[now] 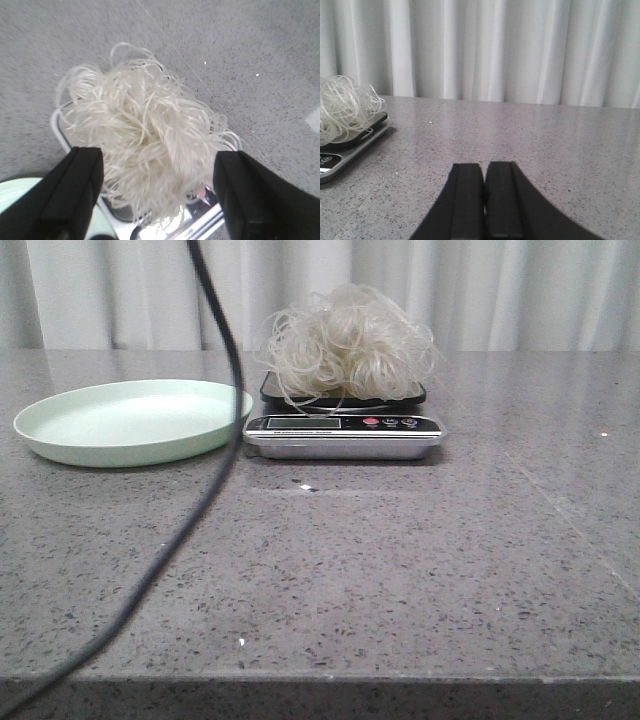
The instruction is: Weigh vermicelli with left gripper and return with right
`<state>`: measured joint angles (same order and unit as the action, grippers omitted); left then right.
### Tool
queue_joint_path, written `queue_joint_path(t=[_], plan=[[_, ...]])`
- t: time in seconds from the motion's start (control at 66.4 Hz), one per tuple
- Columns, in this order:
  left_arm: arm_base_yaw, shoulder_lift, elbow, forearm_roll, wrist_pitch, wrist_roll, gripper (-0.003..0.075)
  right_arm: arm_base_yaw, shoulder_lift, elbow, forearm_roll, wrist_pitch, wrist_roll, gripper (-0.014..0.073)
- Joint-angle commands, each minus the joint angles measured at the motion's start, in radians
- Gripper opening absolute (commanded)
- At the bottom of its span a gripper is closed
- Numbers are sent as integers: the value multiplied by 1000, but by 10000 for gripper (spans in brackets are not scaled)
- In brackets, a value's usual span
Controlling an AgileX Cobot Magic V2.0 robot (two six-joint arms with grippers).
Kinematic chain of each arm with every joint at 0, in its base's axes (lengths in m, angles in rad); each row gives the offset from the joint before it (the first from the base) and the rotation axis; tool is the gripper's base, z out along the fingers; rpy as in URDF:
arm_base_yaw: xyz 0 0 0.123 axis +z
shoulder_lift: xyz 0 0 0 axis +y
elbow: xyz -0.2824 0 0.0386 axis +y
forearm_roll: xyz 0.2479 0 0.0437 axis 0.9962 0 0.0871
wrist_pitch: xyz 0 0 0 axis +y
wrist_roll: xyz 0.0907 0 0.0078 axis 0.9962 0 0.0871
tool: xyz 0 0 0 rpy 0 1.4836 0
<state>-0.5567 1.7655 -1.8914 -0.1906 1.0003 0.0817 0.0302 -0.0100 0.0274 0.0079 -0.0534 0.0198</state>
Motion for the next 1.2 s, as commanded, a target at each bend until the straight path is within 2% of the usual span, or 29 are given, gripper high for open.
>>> queue_joint_path(t=[0.0, 0.437, 0.723, 0.964, 1.19], plan=[[-7, -156, 76, 5, -113, 2, 462, -4, -17, -7, -2, -84, -4, 155], [-7, -687, 715, 7, -468, 4, 353, -4, -17, -7, -2, -84, -4, 155], [-7, -1030, 1093, 7, -568, 4, 273, -4, -17, -7, -2, -84, -4, 155], [-7, -1339, 1335, 7, -671, 24, 196, -4, -17, -7, -2, -84, -4, 155], [-7, -1566, 1483, 8, -774, 24, 126, -4, -17, -7, -2, -84, -4, 155]])
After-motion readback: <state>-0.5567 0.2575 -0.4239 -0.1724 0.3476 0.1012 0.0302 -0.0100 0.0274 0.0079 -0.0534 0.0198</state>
